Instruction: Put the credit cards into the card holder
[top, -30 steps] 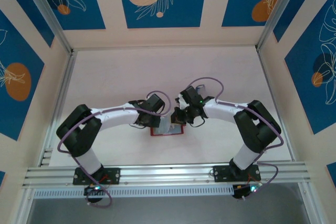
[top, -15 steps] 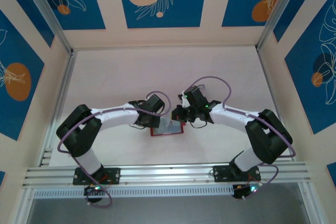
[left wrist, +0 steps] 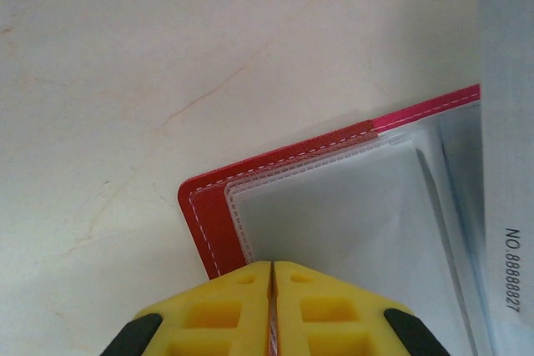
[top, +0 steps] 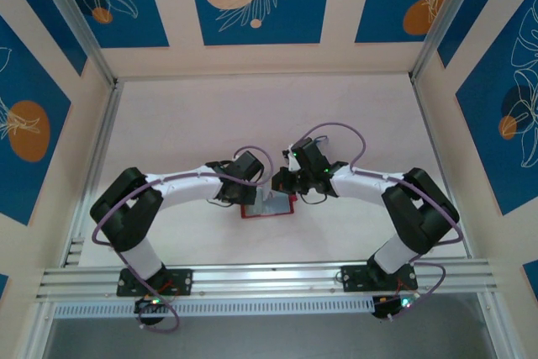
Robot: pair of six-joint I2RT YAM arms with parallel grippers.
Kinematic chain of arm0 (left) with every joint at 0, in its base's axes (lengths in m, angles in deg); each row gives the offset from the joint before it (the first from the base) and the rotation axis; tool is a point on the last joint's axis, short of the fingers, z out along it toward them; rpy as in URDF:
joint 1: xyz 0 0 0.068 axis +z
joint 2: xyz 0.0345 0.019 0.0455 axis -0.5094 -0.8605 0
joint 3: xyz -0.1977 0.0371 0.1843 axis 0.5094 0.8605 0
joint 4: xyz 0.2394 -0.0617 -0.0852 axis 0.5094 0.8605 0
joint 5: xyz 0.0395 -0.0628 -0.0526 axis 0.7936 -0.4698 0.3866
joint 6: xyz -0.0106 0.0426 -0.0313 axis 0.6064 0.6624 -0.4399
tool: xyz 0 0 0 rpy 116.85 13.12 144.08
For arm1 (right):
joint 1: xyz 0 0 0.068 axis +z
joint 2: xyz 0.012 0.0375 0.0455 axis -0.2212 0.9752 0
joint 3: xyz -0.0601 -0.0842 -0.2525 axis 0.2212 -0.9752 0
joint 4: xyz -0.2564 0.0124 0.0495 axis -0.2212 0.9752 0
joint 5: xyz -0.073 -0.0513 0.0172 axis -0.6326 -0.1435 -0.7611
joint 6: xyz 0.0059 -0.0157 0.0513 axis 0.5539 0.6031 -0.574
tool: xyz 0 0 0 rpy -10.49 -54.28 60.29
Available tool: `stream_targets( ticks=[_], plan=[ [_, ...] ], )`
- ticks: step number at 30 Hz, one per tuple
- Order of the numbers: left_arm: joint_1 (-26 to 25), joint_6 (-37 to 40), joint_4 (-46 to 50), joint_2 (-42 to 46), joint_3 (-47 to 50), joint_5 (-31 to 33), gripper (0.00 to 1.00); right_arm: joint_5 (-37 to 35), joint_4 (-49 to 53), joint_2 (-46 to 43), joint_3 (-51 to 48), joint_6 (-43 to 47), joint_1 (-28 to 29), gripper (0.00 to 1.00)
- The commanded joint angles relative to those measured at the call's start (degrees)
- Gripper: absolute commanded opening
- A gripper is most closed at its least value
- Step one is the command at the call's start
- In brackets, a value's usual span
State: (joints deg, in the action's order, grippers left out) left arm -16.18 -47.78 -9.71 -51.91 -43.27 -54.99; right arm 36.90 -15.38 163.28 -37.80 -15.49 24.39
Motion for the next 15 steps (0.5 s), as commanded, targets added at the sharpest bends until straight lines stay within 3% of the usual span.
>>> stream_targets(
  ticks=[1, 15],
  plan=[
    [-0.72, -0.4, 2.45, -0.59, 1.48, 0.61, 0.09, -0.27, -1.2, 1.38, 0.75, -0.47, 0.52, 0.0],
    [-0.79, -0.55, 2.11, -0.91, 1.66, 0.48, 0.09, -0.72, -0.86, -1.01, 0.44, -0.57, 0.35, 0.0]
  ],
)
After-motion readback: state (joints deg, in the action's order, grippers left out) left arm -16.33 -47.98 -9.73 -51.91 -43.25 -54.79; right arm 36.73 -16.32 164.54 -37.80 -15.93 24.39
